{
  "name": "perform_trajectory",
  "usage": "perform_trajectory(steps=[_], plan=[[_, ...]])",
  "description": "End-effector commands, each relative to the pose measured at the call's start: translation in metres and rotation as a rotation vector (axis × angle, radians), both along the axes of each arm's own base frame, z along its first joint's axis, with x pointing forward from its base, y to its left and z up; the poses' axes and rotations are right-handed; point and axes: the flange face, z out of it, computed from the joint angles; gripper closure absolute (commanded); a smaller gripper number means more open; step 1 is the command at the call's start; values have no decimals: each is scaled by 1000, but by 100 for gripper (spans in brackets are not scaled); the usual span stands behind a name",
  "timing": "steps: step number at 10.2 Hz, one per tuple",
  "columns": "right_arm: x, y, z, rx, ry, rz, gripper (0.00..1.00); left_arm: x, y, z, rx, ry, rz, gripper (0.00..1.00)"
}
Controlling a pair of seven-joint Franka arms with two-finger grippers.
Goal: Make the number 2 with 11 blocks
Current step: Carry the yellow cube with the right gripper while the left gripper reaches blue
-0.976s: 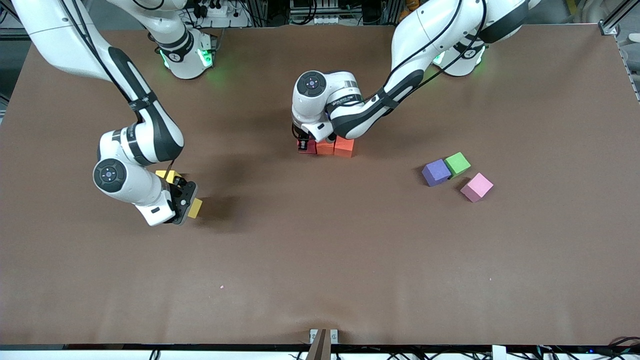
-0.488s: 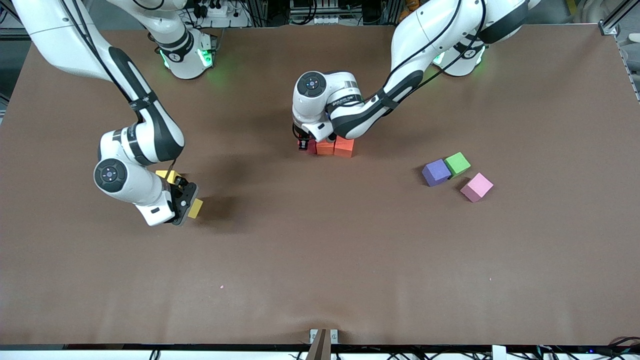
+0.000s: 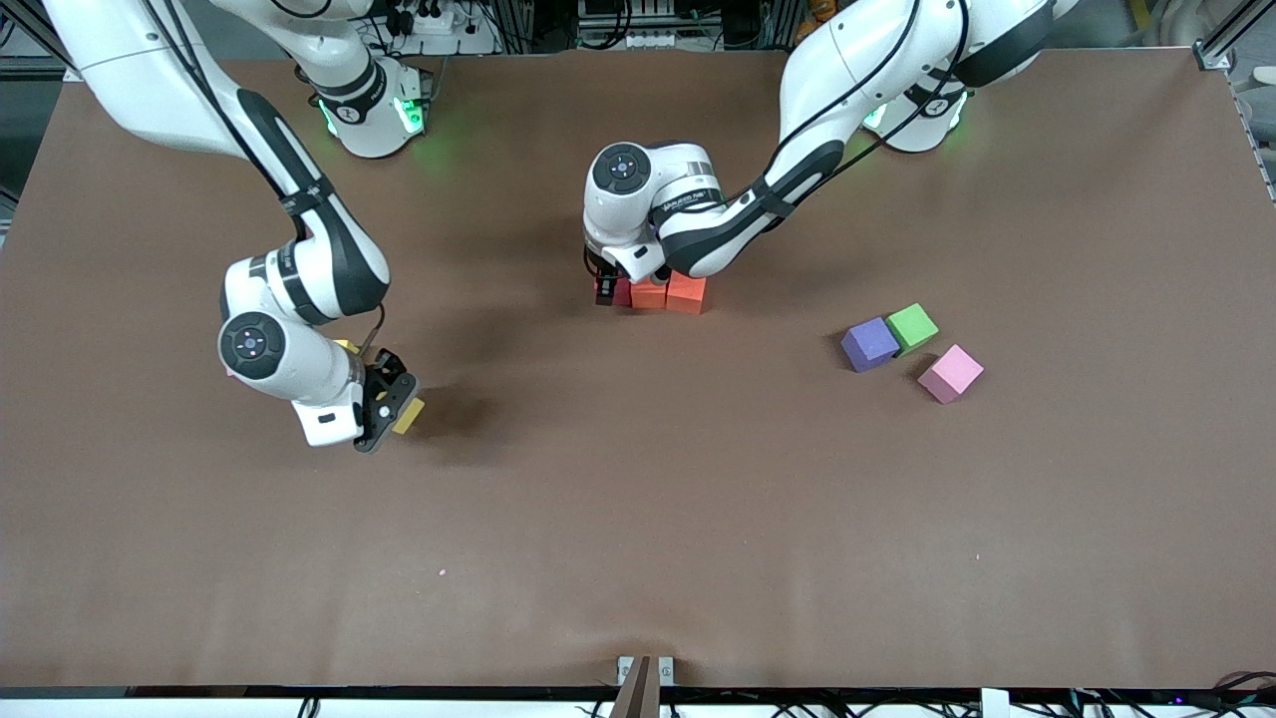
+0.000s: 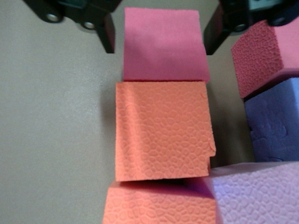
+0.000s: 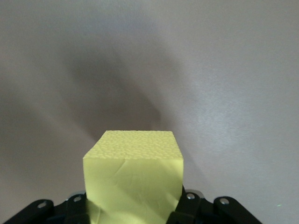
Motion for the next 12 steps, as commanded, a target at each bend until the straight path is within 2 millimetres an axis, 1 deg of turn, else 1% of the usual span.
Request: perform_trajectory(steps=[1,2,3,4,5,6,7,8,9,11,12], plan=[[-6,17,5,-32,31,-131,54,0,1,9,13,-38,137,0],[-10,22,7,-44,45,-177,54,0,4,17,15,-48,136,0],[-13,34,12,-44,40,-223,54,4,7,24,16,-56,144,0],[-15,37,16,-48,38,-260,54,7,9,36,12,-60,145,0],[-17,42,18,-49,36,-287,54,18,16,47,1,-51,150,0],[-21,51,20,-52,35,-330,54,34,28,66,-21,-31,140,0],[-26,65,25,-54,34,-392,54,50,39,82,-45,-25,145,0],[-33,84,29,-57,36,-473,54,63,49,92,-44,-26,131,0],[-39,100,30,-60,39,-556,54,80,65,90,-30,-29,110,0],[-59,147,28,-82,36,-727,54,115,104,85,-7,-38,42,0],[-66,163,26,-88,33,-784,54,129,126,81,21,-33,-1,0]])
